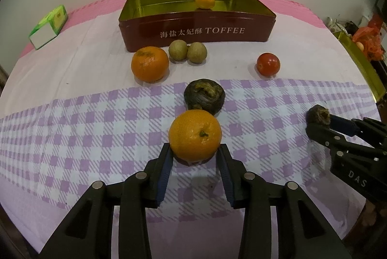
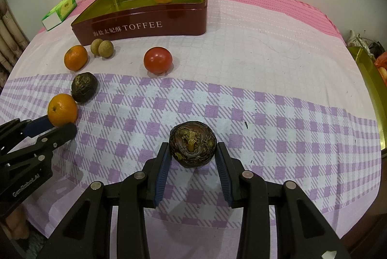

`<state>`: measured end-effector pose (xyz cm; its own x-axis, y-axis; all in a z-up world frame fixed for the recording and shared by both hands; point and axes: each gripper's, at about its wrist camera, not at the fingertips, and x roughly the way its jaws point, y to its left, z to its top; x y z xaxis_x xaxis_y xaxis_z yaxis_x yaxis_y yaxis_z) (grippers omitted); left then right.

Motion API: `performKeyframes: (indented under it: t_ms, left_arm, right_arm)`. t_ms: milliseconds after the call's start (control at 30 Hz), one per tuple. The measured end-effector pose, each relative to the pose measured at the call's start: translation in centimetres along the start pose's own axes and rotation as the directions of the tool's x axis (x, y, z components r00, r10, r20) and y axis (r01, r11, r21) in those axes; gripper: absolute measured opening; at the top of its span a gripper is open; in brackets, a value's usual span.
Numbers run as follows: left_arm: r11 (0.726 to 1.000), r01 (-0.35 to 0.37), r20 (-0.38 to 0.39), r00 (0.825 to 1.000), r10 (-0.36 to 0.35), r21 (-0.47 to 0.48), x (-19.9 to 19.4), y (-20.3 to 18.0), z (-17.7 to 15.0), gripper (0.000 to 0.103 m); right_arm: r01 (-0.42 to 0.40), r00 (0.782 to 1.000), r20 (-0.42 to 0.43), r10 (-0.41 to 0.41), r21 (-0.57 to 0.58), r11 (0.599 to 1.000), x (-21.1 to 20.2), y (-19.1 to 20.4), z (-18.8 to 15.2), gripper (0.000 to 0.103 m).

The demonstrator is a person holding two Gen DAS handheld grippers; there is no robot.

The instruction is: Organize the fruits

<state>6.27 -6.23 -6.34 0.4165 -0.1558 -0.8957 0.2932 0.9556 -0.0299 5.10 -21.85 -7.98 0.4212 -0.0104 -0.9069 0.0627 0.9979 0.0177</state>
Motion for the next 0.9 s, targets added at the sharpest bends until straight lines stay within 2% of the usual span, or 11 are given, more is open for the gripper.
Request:
performKeyframes:
  t_ms: [167,900]
  left_arm:
    - [1.000,-0.016,0.002,1.000,0.016,0.000,0.37,-0.14,0.50,0.045]
    - [1.000,-0.026,0.017,1.000,0.026,-0.008,0.66,0.15,0.83,0.043]
  right_arm:
    - [0.000,1.000,0.001,0.000,0.001,1.000,0.00,-0.01,-0.04,0.036]
    - [0.000,1.000,0.008,0.000,0.001,1.000,-0.08,-0.05,-0.13,0.036]
